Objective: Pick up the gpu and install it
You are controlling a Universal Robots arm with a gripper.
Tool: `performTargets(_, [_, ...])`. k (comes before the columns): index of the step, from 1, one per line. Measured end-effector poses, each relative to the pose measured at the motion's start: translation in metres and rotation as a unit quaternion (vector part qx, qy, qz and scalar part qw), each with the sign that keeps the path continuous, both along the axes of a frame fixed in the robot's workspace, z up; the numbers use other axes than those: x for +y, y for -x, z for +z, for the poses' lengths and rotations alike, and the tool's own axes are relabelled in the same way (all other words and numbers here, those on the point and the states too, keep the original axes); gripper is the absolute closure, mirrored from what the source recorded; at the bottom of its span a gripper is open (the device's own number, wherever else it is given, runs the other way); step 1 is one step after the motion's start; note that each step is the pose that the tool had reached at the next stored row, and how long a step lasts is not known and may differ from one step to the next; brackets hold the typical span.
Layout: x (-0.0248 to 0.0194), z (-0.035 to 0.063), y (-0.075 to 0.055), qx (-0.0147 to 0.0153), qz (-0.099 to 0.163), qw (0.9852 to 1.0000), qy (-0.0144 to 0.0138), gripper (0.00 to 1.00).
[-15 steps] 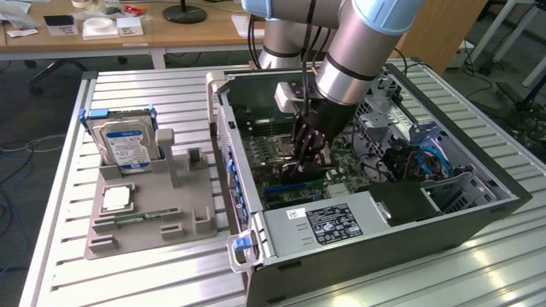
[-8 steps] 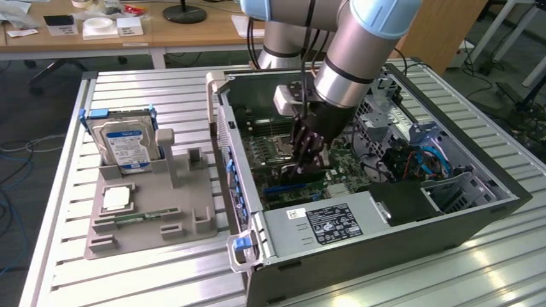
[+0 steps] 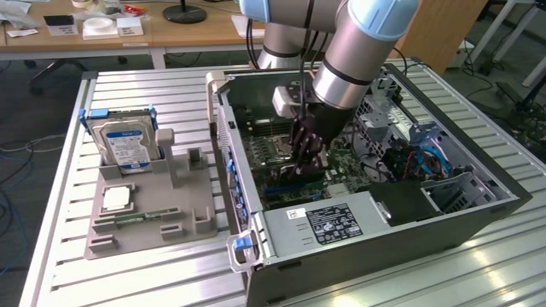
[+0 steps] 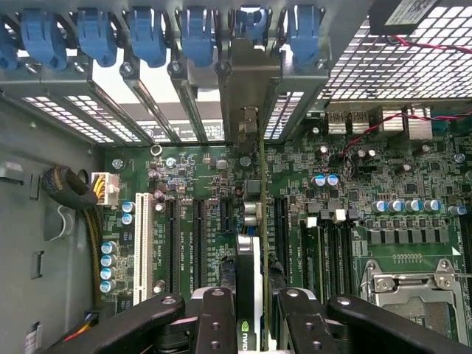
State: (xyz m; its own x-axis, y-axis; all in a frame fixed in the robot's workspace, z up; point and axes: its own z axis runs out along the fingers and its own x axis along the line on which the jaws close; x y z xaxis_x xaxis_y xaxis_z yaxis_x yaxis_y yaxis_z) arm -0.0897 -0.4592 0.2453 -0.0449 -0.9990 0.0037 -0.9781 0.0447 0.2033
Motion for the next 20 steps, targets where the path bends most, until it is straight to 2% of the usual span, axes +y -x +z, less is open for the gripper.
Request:
performTargets(6, [0.0001,-0.0018,0.0000,0.0001,0.000,1.0000,0.0001,0.73])
performTargets(13, [0.0003,-0.0046,0.0001,-0.0006,0.000,1.0000,-0.0015,0.73])
performTargets(20, [0.0001,-0.0059,0.0004,-0.0004,0.000,1.0000,-0.0010,0.73])
